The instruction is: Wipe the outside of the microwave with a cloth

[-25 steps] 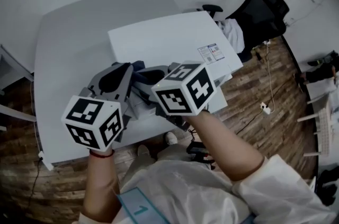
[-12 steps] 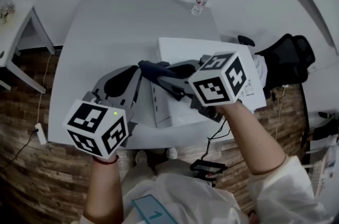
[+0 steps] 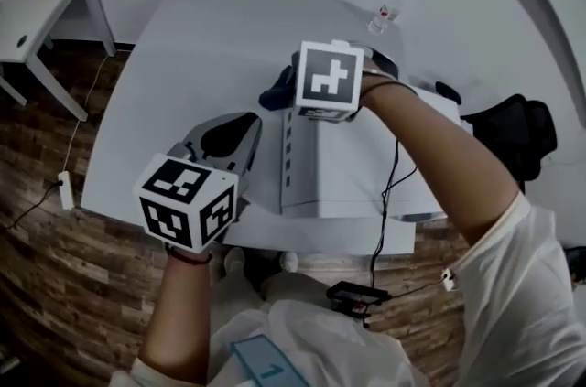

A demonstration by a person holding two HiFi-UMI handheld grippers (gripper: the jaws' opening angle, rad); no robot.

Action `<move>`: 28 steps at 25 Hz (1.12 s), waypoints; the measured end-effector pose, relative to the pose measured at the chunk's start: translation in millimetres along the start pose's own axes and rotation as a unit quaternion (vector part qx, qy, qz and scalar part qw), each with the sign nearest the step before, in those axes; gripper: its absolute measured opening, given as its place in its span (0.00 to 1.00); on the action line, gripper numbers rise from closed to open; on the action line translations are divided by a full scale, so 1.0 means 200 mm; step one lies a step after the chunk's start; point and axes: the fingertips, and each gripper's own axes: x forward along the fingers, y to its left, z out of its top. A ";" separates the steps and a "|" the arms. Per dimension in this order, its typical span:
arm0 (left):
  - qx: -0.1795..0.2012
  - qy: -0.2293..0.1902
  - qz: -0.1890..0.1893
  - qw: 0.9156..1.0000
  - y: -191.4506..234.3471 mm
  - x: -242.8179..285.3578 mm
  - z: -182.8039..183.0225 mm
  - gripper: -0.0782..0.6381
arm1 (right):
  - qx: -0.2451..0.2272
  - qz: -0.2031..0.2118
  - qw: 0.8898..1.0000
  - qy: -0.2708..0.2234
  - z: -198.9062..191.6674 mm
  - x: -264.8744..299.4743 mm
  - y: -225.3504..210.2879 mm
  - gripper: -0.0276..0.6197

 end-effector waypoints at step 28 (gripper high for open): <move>0.001 0.064 -0.025 0.998 0.00 0.13 -0.39 0.12 | -0.109 0.134 0.965 0.200 -0.11 0.23 0.26 0.15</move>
